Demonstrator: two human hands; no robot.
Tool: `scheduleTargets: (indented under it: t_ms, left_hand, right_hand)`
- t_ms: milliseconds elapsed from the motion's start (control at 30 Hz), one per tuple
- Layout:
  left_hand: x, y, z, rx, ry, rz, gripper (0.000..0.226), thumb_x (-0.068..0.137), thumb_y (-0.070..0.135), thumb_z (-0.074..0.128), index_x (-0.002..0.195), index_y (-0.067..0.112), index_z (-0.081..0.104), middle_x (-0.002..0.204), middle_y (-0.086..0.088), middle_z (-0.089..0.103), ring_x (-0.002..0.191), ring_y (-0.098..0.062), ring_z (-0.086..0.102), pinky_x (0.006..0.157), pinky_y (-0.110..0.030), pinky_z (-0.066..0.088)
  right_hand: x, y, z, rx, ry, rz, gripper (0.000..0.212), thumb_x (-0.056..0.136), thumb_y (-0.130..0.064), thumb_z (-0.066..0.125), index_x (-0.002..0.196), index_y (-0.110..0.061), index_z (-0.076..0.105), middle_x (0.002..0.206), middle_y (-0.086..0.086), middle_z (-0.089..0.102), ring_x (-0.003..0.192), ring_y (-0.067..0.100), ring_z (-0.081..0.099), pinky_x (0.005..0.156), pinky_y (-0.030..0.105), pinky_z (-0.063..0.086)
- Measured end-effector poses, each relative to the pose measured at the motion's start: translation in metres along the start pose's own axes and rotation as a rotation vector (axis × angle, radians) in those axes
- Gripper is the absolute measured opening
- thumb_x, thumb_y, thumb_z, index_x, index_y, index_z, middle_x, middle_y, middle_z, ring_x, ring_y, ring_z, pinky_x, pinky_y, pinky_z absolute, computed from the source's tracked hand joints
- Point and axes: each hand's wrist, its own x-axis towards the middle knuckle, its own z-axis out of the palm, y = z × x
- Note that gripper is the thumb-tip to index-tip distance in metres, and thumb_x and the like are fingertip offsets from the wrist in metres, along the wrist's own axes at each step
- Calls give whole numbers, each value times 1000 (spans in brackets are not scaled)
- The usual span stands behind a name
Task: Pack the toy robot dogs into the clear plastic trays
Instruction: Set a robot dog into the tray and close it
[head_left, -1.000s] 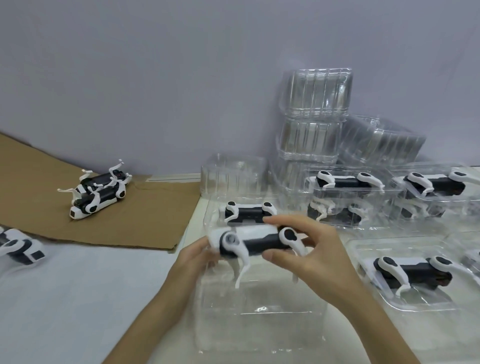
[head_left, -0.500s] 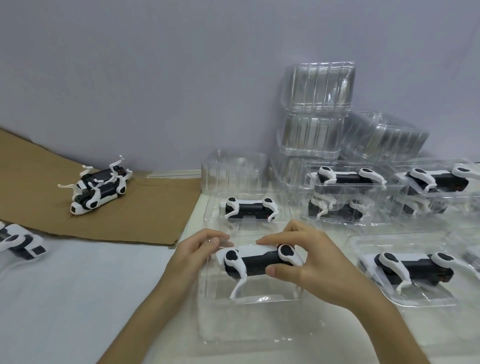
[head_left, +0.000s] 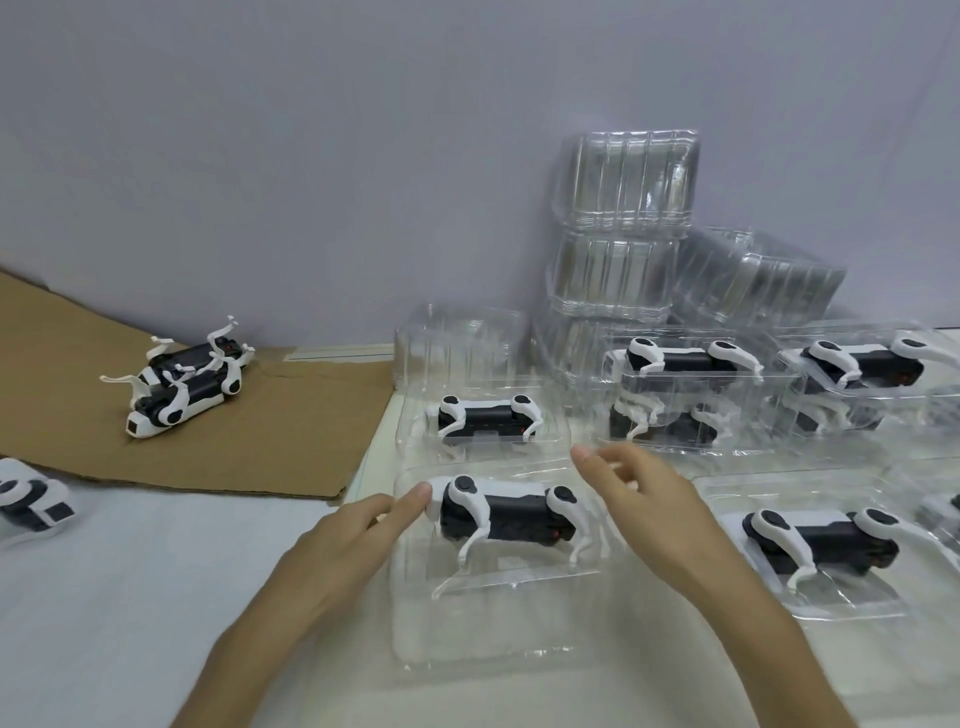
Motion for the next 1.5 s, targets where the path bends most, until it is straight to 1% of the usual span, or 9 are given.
scheduleTargets:
  t_ms: [200, 367, 600, 733, 933, 1067, 1233, 1367, 1500]
  left_hand:
    - [4, -5, -1, -113, 12, -27, 46, 93, 70, 41, 87, 40, 75, 83, 13, 71, 92, -13, 64, 84, -29, 46]
    - [7, -6, -12, -172, -15, -38, 49, 93, 72, 40, 73, 40, 72, 75, 7, 75, 66, -8, 68, 66, -30, 44]
    - [17, -16, -26, -429, -127, -88, 88, 31, 107, 50, 95, 50, 69, 76, -6, 72, 70, -29, 65, 74, -45, 53]
    - [11, -21, -33, -478, -301, 147, 67, 77, 82, 61, 136, 53, 47, 98, -6, 70, 76, -31, 69, 73, -42, 60]
    - [10, -10, -26, -668, -123, 340, 71, 69, 54, 79, 135, 47, 52, 106, -14, 68, 74, -29, 64, 68, -36, 58]
    - [7, -8, -19, -747, -3, 406, 67, 75, 39, 75, 137, 45, 51, 110, -26, 63, 83, -34, 65, 72, -38, 58]
    - [5, -7, -17, -645, 184, 439, 79, 60, 55, 77, 135, 46, 50, 95, 8, 61, 90, -8, 66, 70, -27, 55]
    - [7, -3, -15, -567, 115, 450, 59, 84, 26, 75, 130, 53, 49, 93, 11, 64, 76, -20, 54, 67, -24, 49]
    - [3, -4, -9, -476, 59, 401, 100, 59, 47, 94, 141, 56, 36, 110, 13, 62, 82, -10, 62, 78, -18, 52]
  right_hand:
    - [-2, 2, 10, -149, -133, 65, 58, 86, -77, 34, 95, -25, 57, 93, -9, 65, 85, 7, 60, 74, 27, 45]
    - [-6, -5, 11, 38, -72, -11, 64, 70, -86, 40, 106, -36, 60, 100, -16, 61, 91, 3, 61, 80, 29, 49]
    - [-12, -10, 19, 97, -222, -113, 48, 76, -70, 67, 116, -55, 47, 112, -21, 51, 85, -8, 61, 70, 13, 43]
    - [-15, -13, 23, 162, -149, -164, 47, 77, -64, 73, 115, -59, 47, 113, -29, 46, 93, -17, 51, 68, 9, 41]
    - [-16, -17, 24, 291, -244, -89, 83, 58, -78, 75, 129, -63, 33, 124, -29, 46, 91, -22, 54, 64, 9, 45]
    - [-14, -14, 26, 380, -348, -16, 101, 47, -77, 77, 138, -57, 37, 106, -22, 63, 88, -1, 70, 80, 21, 50]
    - [-11, -12, 25, 394, -121, -123, 90, 46, -69, 84, 125, -61, 42, 91, -14, 59, 80, -6, 63, 67, 9, 47]
    - [-10, -11, 26, 402, 27, -185, 89, 40, -71, 82, 121, -58, 48, 92, -11, 50, 71, -8, 51, 68, 3, 41]
    - [-9, -9, 27, 353, 95, -178, 90, 40, -75, 78, 123, -53, 49, 92, -11, 48, 75, -6, 50, 68, 7, 42]
